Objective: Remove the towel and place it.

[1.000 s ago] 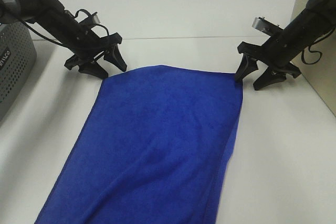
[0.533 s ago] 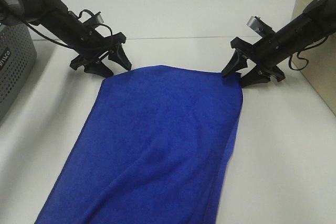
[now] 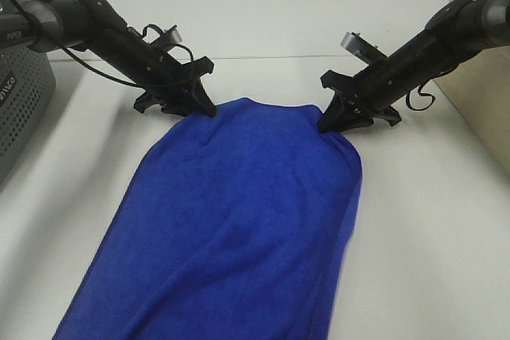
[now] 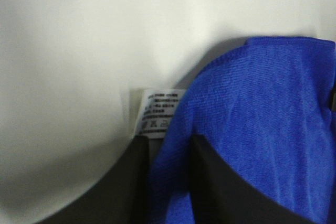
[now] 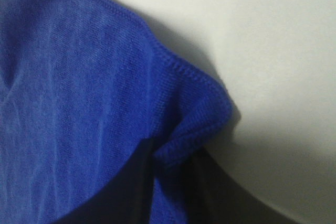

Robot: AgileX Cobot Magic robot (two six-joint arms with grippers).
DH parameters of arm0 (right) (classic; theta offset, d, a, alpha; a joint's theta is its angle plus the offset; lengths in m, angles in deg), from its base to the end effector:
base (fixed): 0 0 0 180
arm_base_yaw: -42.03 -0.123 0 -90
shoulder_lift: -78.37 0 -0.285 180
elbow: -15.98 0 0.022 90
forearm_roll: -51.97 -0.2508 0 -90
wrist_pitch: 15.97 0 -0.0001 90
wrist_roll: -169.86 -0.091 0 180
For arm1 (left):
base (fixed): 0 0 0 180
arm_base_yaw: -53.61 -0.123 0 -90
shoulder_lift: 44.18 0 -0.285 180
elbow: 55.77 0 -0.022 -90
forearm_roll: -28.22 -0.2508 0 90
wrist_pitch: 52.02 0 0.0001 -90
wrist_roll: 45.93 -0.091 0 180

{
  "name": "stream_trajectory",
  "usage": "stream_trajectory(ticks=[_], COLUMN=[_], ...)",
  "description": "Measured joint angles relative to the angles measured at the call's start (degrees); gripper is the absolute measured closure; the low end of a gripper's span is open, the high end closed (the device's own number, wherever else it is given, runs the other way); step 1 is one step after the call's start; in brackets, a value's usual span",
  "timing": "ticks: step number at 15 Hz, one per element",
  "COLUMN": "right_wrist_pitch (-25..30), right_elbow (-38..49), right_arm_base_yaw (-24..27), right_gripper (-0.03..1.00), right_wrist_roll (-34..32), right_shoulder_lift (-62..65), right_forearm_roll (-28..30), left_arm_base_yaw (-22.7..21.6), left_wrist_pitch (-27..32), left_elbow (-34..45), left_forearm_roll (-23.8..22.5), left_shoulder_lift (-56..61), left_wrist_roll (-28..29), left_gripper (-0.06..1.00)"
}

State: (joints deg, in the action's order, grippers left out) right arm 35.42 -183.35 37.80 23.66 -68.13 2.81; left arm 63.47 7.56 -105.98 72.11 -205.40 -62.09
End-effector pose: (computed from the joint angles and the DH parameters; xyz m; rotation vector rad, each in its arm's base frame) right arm 0.4626 0.0882 0.0750 -0.1623 2.7958 0.9325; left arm 0.5173 -0.1452 0.0761 0.1486 2.7794 -0.9846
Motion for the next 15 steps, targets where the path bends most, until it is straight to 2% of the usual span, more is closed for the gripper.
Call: stream_trajectory(ticks=[1,2,3,6,11,15], right_wrist_pitch=[-0.3,-0.5,-0.6,-1.2,-1.4,-5.8], right_elbow=[0.0,0.0,0.0,-1.7,-13.8,-19.4], right_arm_base_yaw=[-0.2,-0.2,-0.2,-0.3,-0.3,-0.4], right_gripper=[0.9,0.96,0.97,0.97,0.97,0.97], right_wrist_roll=[0.2,0.7,1.5,4.0,4.5,7.3], right_shoulder_lift=[0.0,0.0,0.0,0.1,0.1,0.0], right_forearm_roll=[0.5,0.7,0.9,2.9,7.8,7.7], left_arm_base_yaw=[0.1,0.1,0.1,0.2,0.2,0.3], left_wrist_pitch=[-0.1,-0.1,-0.1,-0.2,-0.8,-7.7], left_elbow=[-0.3,-0.7,-1.3,-4.0,-11.6,-12.5], left_forearm_roll=[-0.9,-1.1,-1.7,-4.6,-9.2,-12.8], left_shoulder_lift=[-0.3,-0.5,-0.6,-1.1,-1.1,-1.1], left_wrist_roll=[-0.9,-1.5,-1.8,-2.1,-1.6,0.7], left_gripper=[0.83,0.92,0.94,0.94,0.94,0.94])
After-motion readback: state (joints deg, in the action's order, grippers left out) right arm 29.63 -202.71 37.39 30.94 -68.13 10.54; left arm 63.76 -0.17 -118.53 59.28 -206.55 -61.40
